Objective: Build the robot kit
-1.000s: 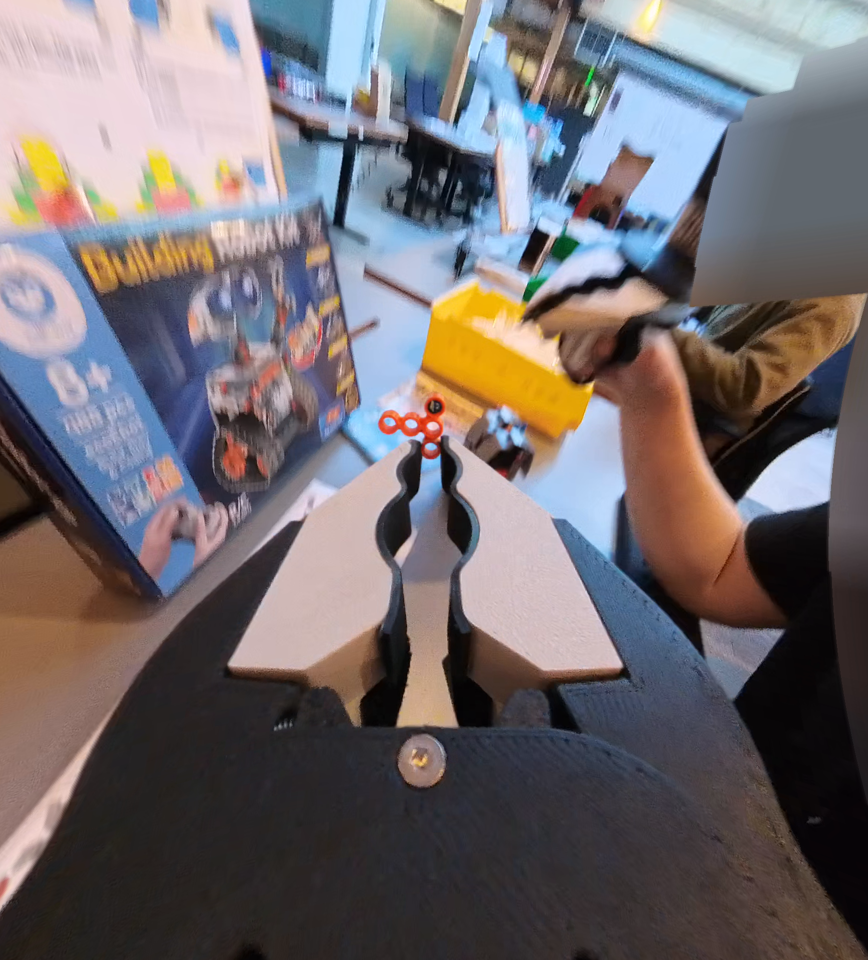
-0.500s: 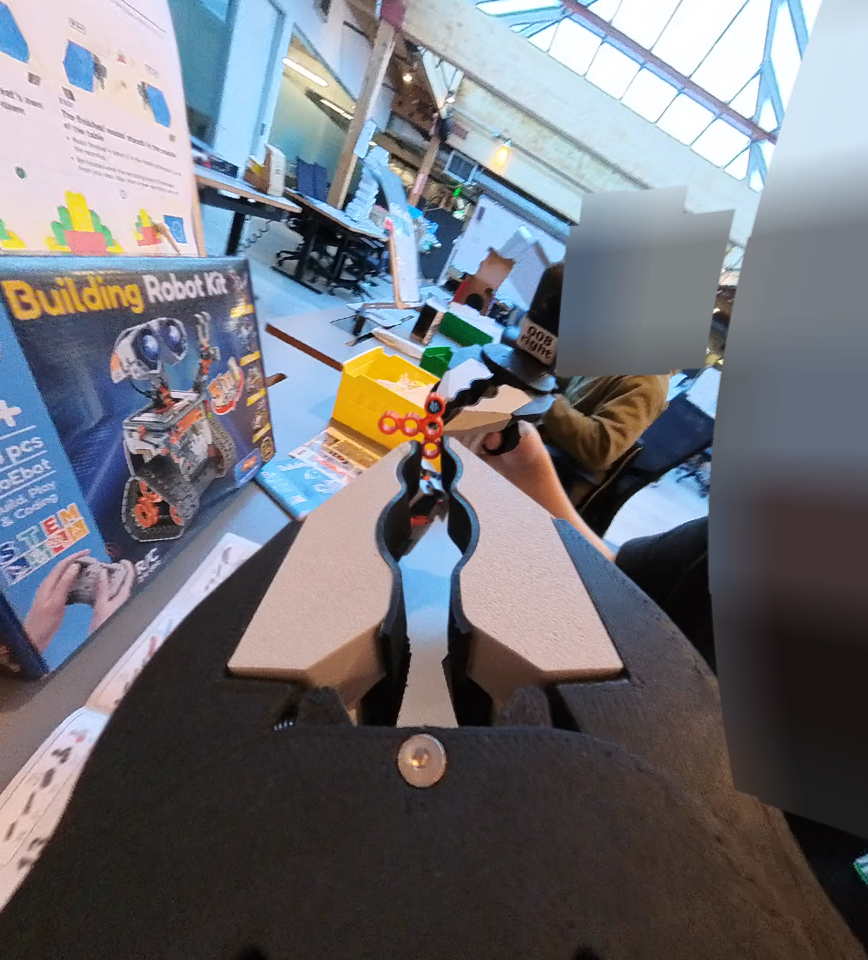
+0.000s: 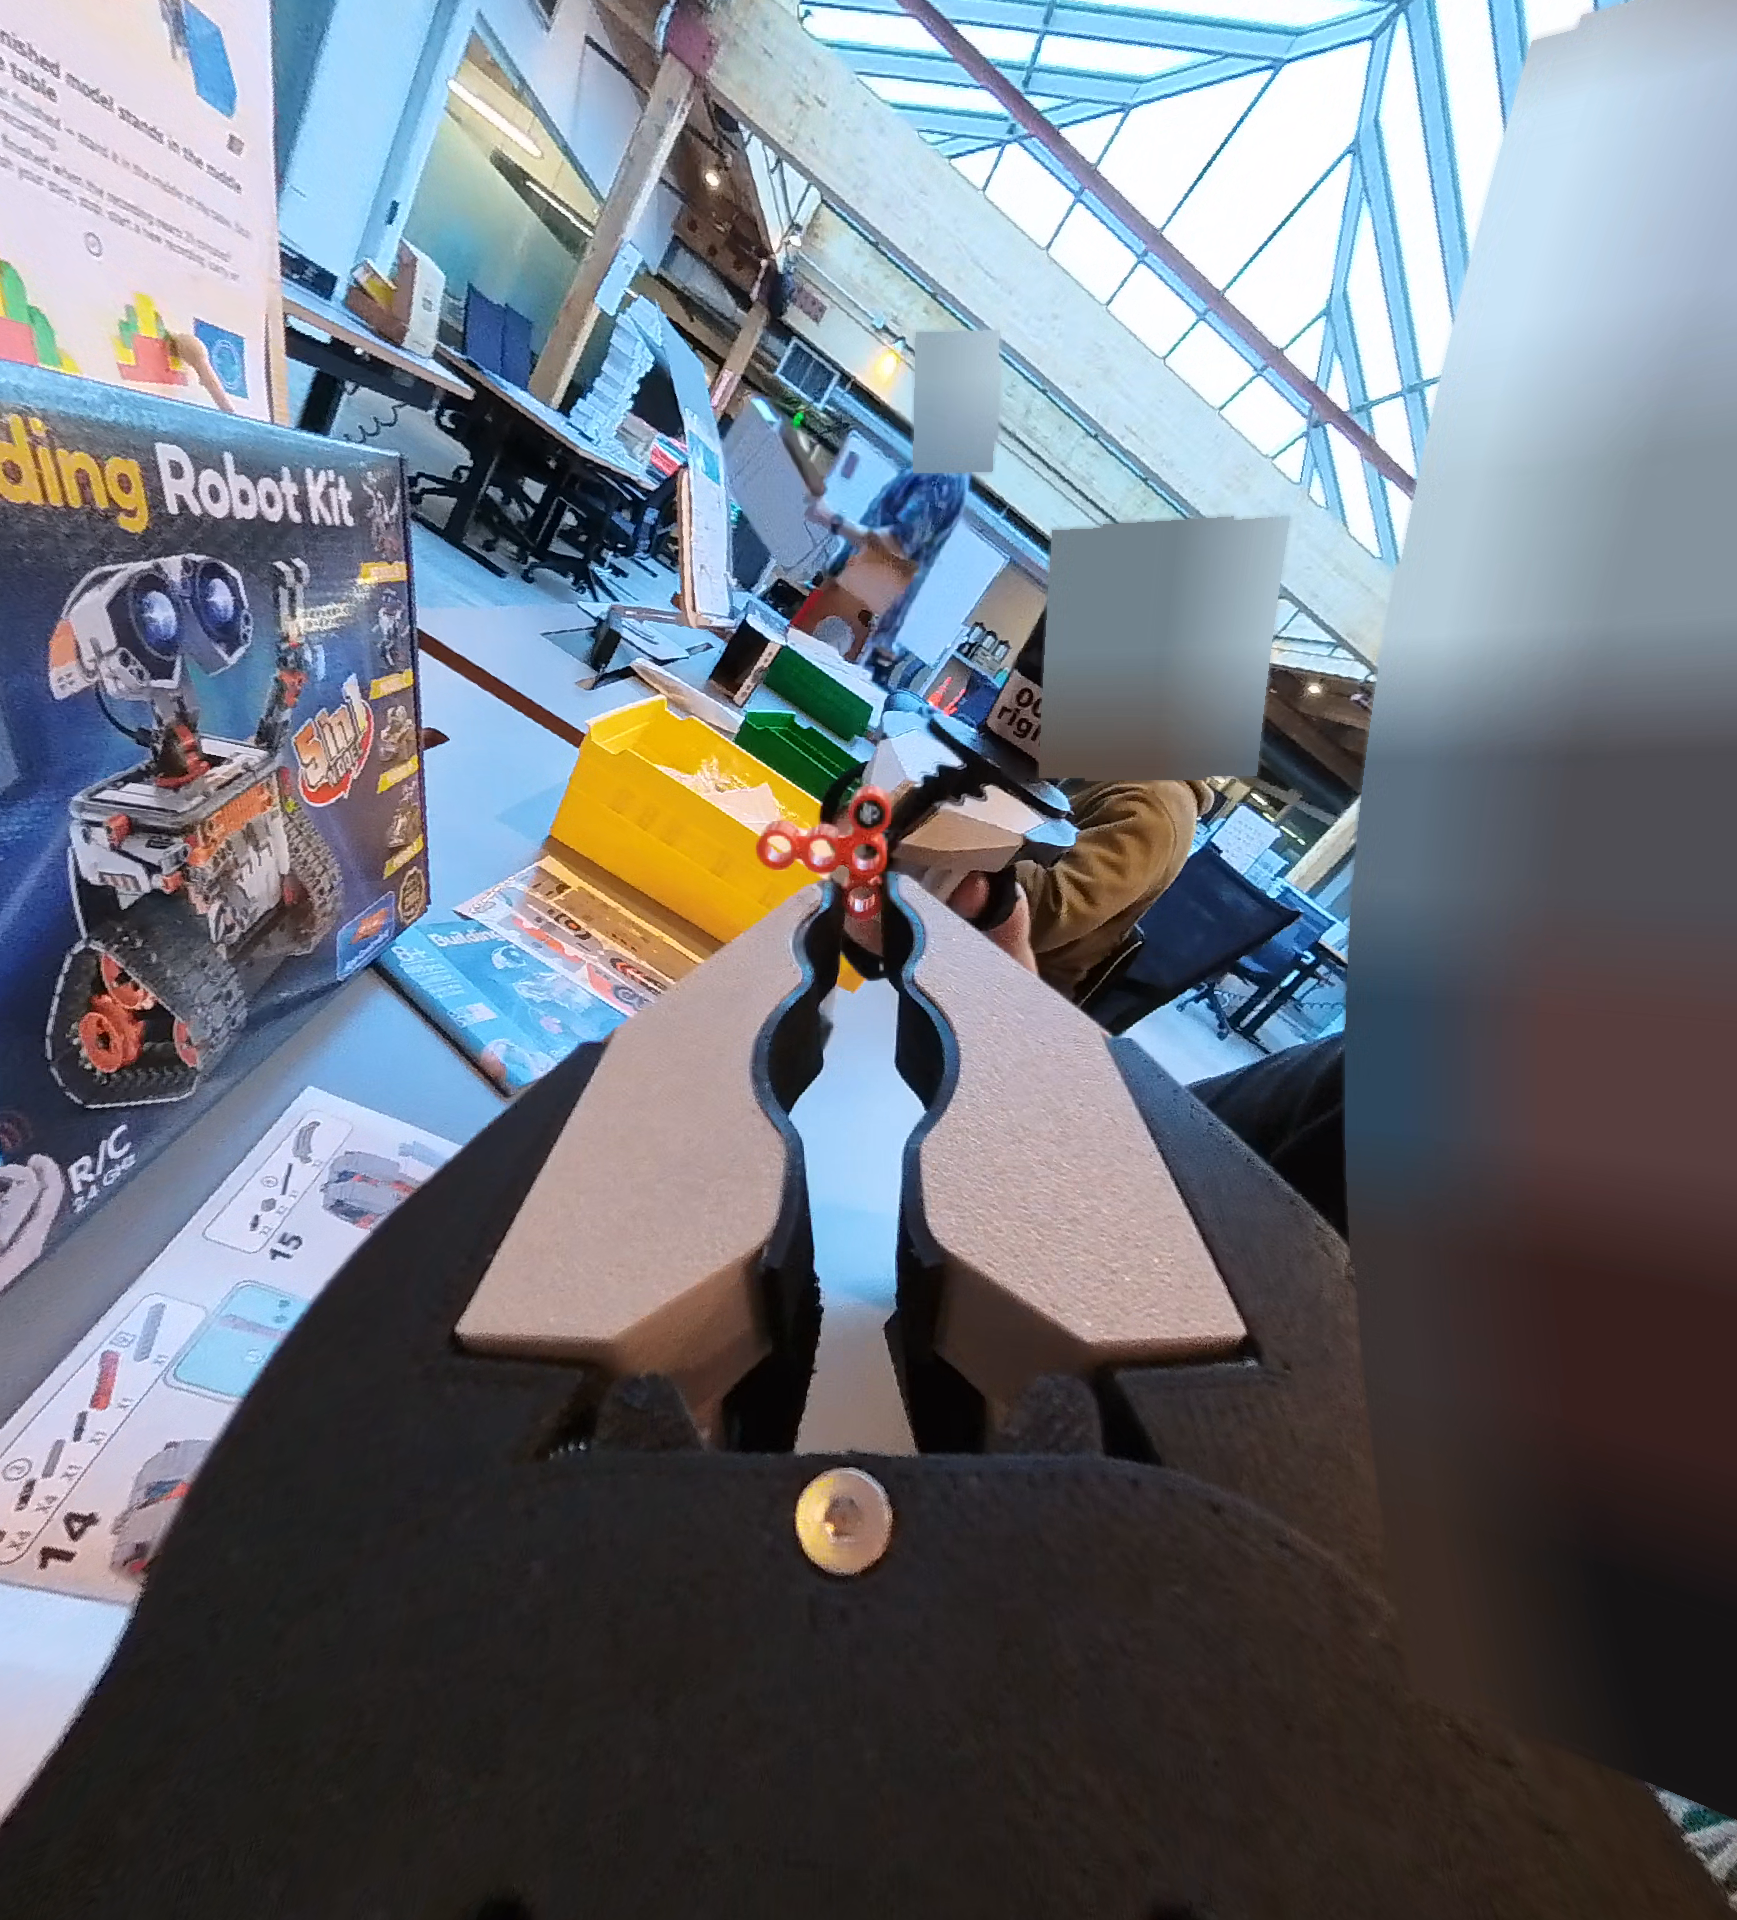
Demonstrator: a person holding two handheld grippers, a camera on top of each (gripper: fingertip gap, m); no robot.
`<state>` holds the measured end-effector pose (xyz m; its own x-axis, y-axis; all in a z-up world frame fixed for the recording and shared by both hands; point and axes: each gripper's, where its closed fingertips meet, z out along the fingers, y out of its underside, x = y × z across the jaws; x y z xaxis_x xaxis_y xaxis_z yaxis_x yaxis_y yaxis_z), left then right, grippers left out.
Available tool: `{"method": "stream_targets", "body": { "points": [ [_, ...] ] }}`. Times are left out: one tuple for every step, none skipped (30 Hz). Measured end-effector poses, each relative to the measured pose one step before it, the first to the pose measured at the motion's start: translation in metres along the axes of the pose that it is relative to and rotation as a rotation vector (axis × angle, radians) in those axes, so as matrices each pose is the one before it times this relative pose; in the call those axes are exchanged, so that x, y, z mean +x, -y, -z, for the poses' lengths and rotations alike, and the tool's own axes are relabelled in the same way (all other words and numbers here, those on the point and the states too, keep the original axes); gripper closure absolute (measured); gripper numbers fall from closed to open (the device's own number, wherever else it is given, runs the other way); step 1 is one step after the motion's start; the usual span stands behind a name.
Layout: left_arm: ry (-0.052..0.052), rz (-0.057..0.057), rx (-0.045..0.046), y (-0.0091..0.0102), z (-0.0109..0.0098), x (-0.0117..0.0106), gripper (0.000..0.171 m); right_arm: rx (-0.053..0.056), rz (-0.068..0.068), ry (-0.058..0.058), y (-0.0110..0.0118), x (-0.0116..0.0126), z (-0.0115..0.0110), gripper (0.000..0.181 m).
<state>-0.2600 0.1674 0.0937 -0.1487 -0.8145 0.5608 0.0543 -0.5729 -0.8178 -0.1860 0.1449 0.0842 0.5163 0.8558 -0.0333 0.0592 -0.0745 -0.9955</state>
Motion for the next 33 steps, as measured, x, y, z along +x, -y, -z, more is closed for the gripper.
{"method": "stream_targets", "body": {
  "points": [
    [0.0111,-0.0045,-0.00215,0.00002,-0.00041,-0.00085,0.169,0.0018,-0.0004,0.0004,0.00076,-0.00027,0.00083,0.178],
    [0.0040,-0.0054,-0.00302,0.00004,-0.00020,0.00044,0.169,-0.0003,0.0000,-0.0015,0.00030,0.00006,0.00060,0.178],
    [-0.0007,-0.0051,-0.00177,0.00021,0.00008,0.00138,0.169,0.0005,0.0011,-0.0021,0.00031,0.00009,0.00051,0.178],
    [0.0013,-0.0034,-0.00097,0.00016,0.00046,0.00103,0.169,0.0023,0.0004,0.0013,0.00056,-0.00044,0.00038,0.178],
    [0.0001,-0.0040,-0.00383,-0.00004,0.00057,0.00102,0.169,0.0014,-0.0014,0.0039,0.00067,-0.00086,0.00018,0.178],
    [0.0012,-0.0054,-0.00451,-0.00044,0.00065,0.00070,0.169,-0.0015,0.0000,0.0025,0.00029,-0.00083,-0.00004,0.178],
    [0.0034,-0.0044,-0.00549,-0.00086,0.00057,0.00013,0.169,-0.0004,0.0040,0.0002,0.00051,-0.00085,0.00002,0.178],
    [0.0046,-0.0023,-0.00322,-0.00037,0.00054,-0.00012,0.169,-0.0003,0.0046,-0.0009,0.00052,-0.00074,0.00007,0.178],
    [0.0010,-0.0033,0.00166,0.00036,0.00068,0.00051,0.169,-0.0020,0.0044,-0.0005,0.00041,-0.00077,0.00006,0.178],
    [0.0008,-0.0039,0.00331,0.00065,0.00043,0.00075,0.169,-0.0014,0.0049,0.0000,0.00038,-0.00083,0.00015,0.178],
    [0.0007,-0.0027,-0.00055,-0.00016,0.00013,0.00063,0.169,0.0004,0.0045,0.0001,0.00043,-0.00074,0.00004,0.178],
    [-0.0009,-0.0006,-0.00105,-0.00051,-0.00035,0.00041,0.168,0.0007,0.0023,0.0002,0.00048,-0.00049,0.00012,0.178],
    [-0.0032,0.0019,-0.00001,-0.00028,-0.00056,0.00035,0.169,0.0005,0.0009,0.0016,0.00025,-0.00051,0.00018,0.178],
    [-0.0053,0.0028,-0.00008,-0.00045,-0.00091,0.00034,0.169,0.0006,0.0012,0.0021,0.00016,-0.00047,0.00012,0.178],
    [-0.0046,0.0041,-0.00217,-0.00057,-0.00110,-0.00020,0.169,0.0003,0.0004,0.0018,0.00003,-0.00025,0.00012,0.178],
    [-0.0012,0.0052,-0.00283,-0.00067,-0.00130,-0.00101,0.168,-0.0003,-0.0016,0.0013,-0.00024,0.00007,0.00003,0.178],
    [-0.0022,0.0042,-0.00457,-0.00093,-0.00140,-0.00074,0.169,-0.0004,-0.0020,0.0024,-0.00024,0.00000,-0.00015,0.178],
    [-0.0038,0.0029,-0.00747,-0.00146,-0.00144,-0.00026,0.168,-0.0004,-0.0016,0.0017,-0.00052,0.00017,-0.00031,0.178],
    [0.0006,0.0022,-0.00777,-0.00134,-0.00117,-0.00057,0.168,-0.0007,-0.0021,0.0005,-0.00065,0.00040,-0.00036,0.178],
    [0.0031,0.0000,-0.00495,-0.00068,-0.00096,-0.00047,0.168,0.0007,-0.0027,0.0025,-0.00027,0.00003,-0.00030,0.178],
    [-0.0011,-0.0022,-0.00161,-0.00017,-0.00077,0.00051,0.168,0.0016,-0.0028,0.0042,0.00004,-0.00038,-0.00024,0.178],
    [-0.0043,-0.0013,-0.00121,-0.00020,-0.00079,0.00097,0.168,0.0003,-0.0005,0.0021,0.00015,-0.00052,-0.00014,0.178],
    [-0.0012,0.0001,-0.00166,-0.00015,-0.00064,0.00049,0.168,-0.0009,0.0035,-0.0012,0.00017,-0.00045,0.00000,0.178],
    [-0.0006,0.0001,-0.00112,-0.00010,-0.00065,0.00026,0.168,-0.0021,0.0047,-0.0014,0.00029,-0.00043,0.00016,0.178],
    [-0.0032,0.0007,-0.00052,-0.00004,-0.00058,0.00054,0.168,-0.0015,0.0048,-0.0010,0.00057,-0.00064,0.00024,0.178],
    [-0.0022,0.0012,-0.00132,-0.00021,-0.00053,0.00052,0.168,-0.0012,0.0041,0.0001,0.00041,-0.00080,0.00029,0.178],
    [0.0012,-0.0003,-0.00177,-0.00024,-0.00042,0.00010,0.168,-0.0017,0.0032,-0.0017,0.00026,-0.00022,0.00020,0.178],
    [0.0009,-0.0019,-0.00045,0.00014,-0.00026,0.00032,0.168,-0.0022,0.0025,-0.0026,-0.00009,-0.00001,0.00002,0.178],
    [-0.0029,-0.0015,-0.00068,-0.00003,-0.00014,0.00092,0.168,-0.0010,0.0009,0.0009,0.00006,-0.00037,0.00015,0.178],
    [-0.0012,-0.0006,-0.00195,-0.00010,-0.00003,0.00057,0.168,0.0011,-0.0002,0.0024,0.00025,-0.00057,-0.00005,0.178],
    [0.0010,-0.0012,-0.00175,-0.00016,-0.00004,0.00017,0.168,0.0010,0.0002,0.0007,0.00034,-0.00016,0.00000,0.178],
    [-0.0008,-0.0010,-0.00172,-0.00024,0.00002,0.00003,0.168,-0.0011,0.0001,0.0008,-0.00013,-0.00025,-0.00018,0.178],
    [-0.0022,0.0006,-0.00261,-0.00051,0.00004,-0.00001,0.168,-0.0027,0.0002,0.0012,-0.00062,-0.00015,-0.00042,0.178]
  ]
}}
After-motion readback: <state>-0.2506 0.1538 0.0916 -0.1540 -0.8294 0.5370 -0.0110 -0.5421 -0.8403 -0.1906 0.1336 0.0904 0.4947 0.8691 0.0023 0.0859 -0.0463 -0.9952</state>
